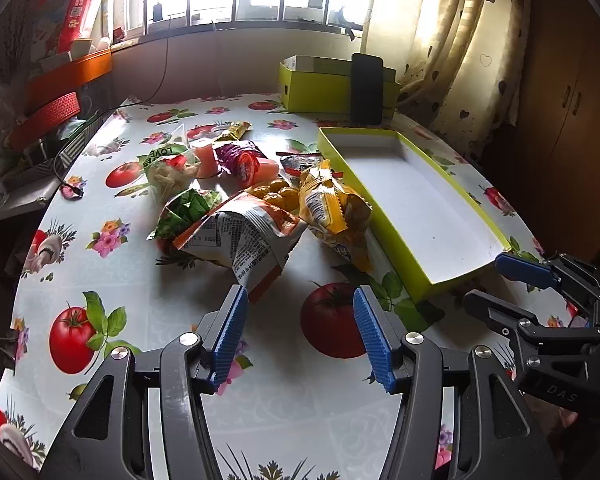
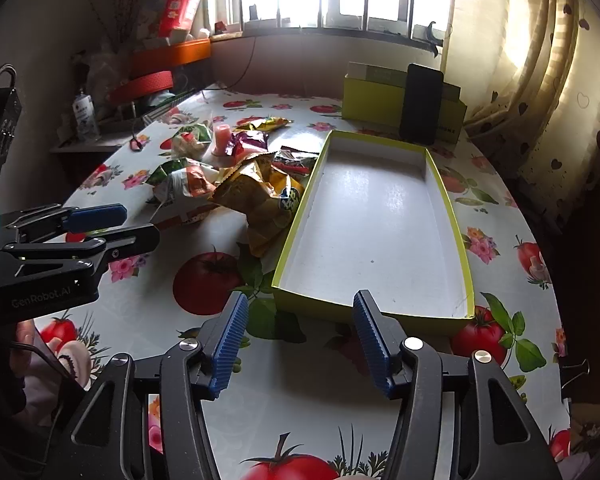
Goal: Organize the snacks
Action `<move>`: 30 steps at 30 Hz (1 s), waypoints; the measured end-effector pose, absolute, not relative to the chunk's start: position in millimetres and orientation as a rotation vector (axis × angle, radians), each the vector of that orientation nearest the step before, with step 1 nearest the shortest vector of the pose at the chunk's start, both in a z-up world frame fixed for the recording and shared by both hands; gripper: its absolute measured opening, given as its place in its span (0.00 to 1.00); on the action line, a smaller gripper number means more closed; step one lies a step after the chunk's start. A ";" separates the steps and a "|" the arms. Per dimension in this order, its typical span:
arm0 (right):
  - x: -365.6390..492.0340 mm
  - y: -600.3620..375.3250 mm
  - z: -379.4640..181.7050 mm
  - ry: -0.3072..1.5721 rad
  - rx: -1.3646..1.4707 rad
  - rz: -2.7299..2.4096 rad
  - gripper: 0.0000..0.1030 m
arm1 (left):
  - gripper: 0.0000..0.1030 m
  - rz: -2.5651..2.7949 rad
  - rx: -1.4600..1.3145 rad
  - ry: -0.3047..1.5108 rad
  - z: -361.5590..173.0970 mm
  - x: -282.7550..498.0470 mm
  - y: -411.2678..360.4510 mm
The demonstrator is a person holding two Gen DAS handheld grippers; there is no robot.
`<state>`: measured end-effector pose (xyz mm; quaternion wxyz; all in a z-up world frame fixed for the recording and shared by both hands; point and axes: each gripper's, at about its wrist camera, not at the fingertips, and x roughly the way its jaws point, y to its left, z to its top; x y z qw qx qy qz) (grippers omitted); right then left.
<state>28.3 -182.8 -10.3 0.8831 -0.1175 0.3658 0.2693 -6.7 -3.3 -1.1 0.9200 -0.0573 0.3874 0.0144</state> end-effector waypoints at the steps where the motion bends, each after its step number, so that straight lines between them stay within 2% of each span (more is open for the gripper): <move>1: 28.3 -182.9 -10.3 0.761 -0.244 0.560 0.53 | 0.55 0.028 -0.120 0.796 -1.2 -6.8 -3.3; 30: 29.8 -185.4 -3.4 0.726 -0.221 0.597 0.55 | 0.55 0.024 -0.132 0.788 -2.7 -12.1 2.7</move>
